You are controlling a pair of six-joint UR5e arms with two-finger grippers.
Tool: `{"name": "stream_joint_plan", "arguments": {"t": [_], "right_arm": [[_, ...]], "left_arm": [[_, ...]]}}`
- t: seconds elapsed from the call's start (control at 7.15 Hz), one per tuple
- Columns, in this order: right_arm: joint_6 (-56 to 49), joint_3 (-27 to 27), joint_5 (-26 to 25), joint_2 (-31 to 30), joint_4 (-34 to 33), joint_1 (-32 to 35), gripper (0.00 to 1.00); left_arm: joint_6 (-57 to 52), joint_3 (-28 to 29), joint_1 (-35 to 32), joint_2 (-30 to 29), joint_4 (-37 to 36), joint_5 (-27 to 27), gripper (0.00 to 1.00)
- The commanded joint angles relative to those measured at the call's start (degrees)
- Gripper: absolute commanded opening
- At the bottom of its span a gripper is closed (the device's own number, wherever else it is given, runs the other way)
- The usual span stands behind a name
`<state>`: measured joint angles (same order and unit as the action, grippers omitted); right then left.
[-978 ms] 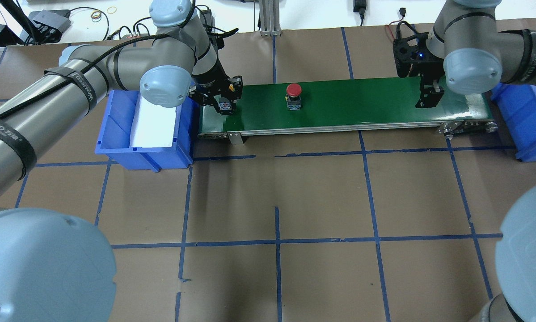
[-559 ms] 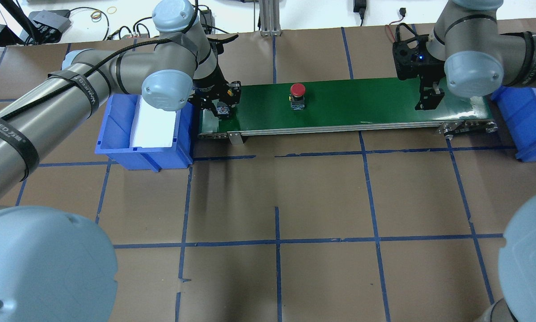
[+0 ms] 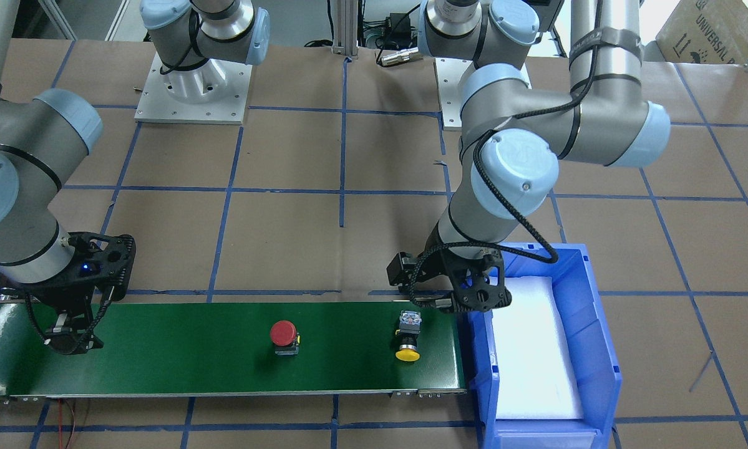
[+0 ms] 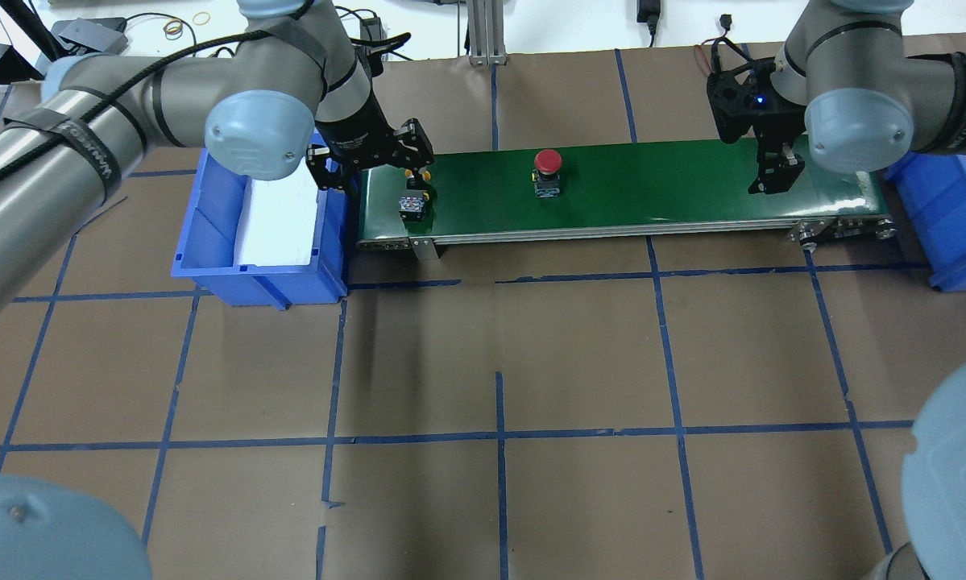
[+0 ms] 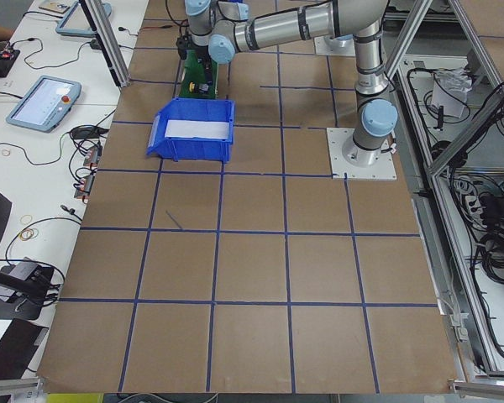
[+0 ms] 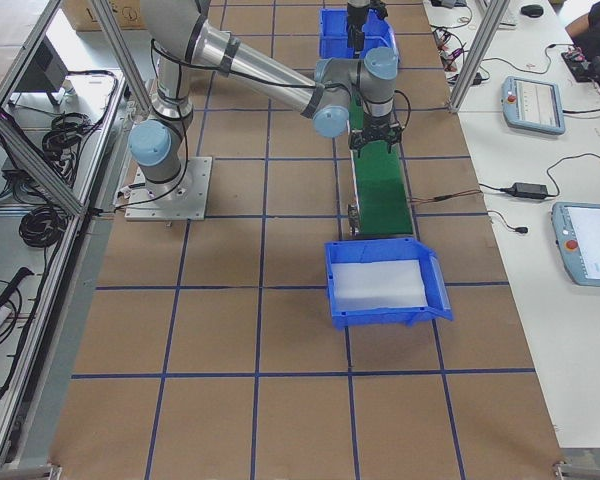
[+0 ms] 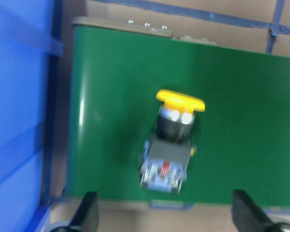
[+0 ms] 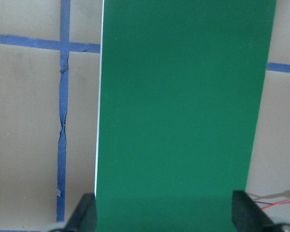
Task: Transport two buttons from left to right
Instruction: 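Release the yellow button on the belt and raise the left gripper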
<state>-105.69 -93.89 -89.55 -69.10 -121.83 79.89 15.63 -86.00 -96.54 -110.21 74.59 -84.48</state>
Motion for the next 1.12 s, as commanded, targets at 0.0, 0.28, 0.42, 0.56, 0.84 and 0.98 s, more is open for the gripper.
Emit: {"name": "stream_joint_plan", "arguments": {"t": [0.0,0.28,0.42,0.56,0.84,0.98], "right_arm": [[-0.4,0.1,0.2,0.4,0.2,0.0,0.99],[-4.1,0.2,-0.1,0.5,-0.1,0.0,1.0],[-4.3,0.0,-1.1,0.5,-0.2,0.0,1.0],[-4.2,-0.1,-2.2,0.5,-0.2,0.0,1.0],[2.2,0.1,-1.6,0.6,0.2,-0.1,1.0],[3.5,0.1,-1.5,0.9,0.3,-0.1,0.99]], "left_arm": [[-6.0,-0.7,3.3,10.7,12.5,-8.5,1.0],[-12.2,-0.7,6.9,20.5,25.5,-9.6,1.0],[-12.3,-0.7,6.8,22.6,25.5,-9.5,1.0],[-12.6,-1.1,7.6,22.0,24.7,-9.0,1.0],[-13.5,-1.6,7.9,21.4,21.2,-6.9,1.0],[-21.5,-1.3,7.9,21.4,22.0,-7.4,1.0]]}}
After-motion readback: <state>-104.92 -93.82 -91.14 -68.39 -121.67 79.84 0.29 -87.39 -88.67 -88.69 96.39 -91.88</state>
